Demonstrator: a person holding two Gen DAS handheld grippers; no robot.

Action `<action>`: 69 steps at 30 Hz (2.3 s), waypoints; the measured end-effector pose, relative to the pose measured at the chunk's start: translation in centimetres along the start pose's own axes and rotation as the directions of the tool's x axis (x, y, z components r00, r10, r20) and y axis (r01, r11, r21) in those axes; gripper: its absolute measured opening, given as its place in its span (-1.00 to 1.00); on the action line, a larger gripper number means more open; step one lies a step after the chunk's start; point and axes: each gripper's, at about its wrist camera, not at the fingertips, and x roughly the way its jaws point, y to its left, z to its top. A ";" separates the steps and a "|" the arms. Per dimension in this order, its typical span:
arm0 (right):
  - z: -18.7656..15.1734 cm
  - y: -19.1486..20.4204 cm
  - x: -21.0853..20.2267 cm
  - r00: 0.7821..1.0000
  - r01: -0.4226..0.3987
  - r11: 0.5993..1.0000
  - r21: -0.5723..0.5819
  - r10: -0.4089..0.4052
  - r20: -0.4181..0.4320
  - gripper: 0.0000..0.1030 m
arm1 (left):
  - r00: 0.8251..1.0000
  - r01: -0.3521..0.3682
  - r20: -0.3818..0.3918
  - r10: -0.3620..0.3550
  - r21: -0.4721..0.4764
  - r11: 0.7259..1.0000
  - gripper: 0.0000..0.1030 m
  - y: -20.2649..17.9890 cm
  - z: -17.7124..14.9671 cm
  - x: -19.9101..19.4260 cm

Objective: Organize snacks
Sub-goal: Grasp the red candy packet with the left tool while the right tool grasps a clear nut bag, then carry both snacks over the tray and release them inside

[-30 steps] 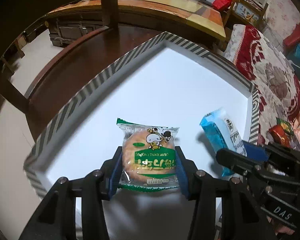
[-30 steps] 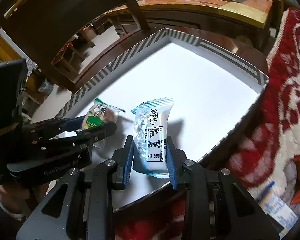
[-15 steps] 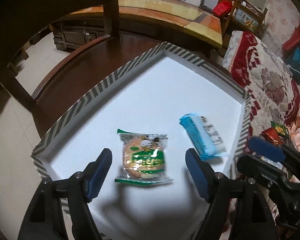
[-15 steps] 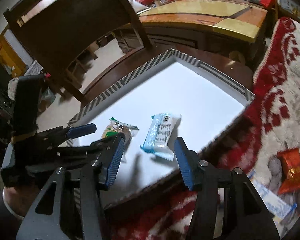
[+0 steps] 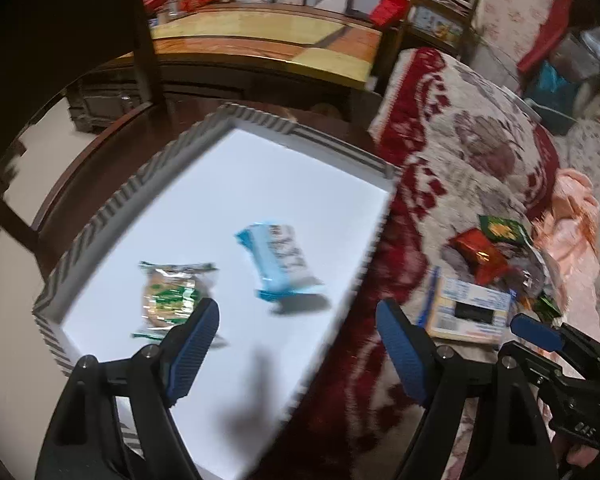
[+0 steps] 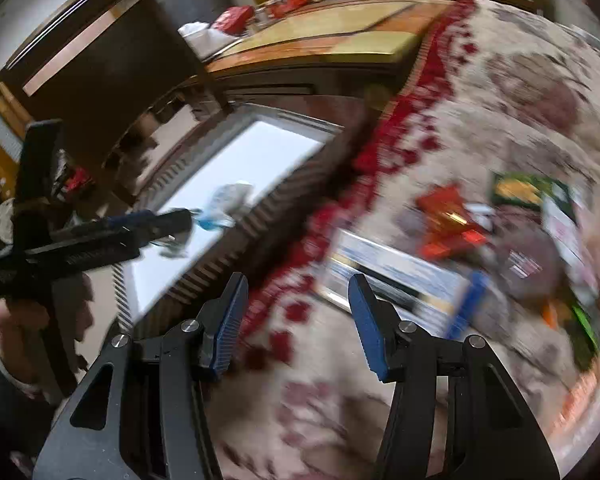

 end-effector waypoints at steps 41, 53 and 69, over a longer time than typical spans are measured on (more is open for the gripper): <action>-3.6 -15.4 -8.6 0.979 0.114 0.956 0.270 -0.154 0.134 0.14 | 0.944 0.213 -0.257 -0.205 0.001 0.977 -0.30 -17.7 4.9 12.1; -2.1 -19.9 -12.2 0.968 0.082 0.908 0.411 -0.170 0.183 0.38 | 0.973 0.194 -0.139 -0.185 0.053 0.980 -0.30 -16.2 6.1 8.0; 1.3 -23.9 -4.5 0.980 0.200 0.967 0.159 -0.197 -0.032 -0.25 | 0.974 0.200 -0.135 -0.184 0.112 0.973 -0.30 -16.4 4.3 6.0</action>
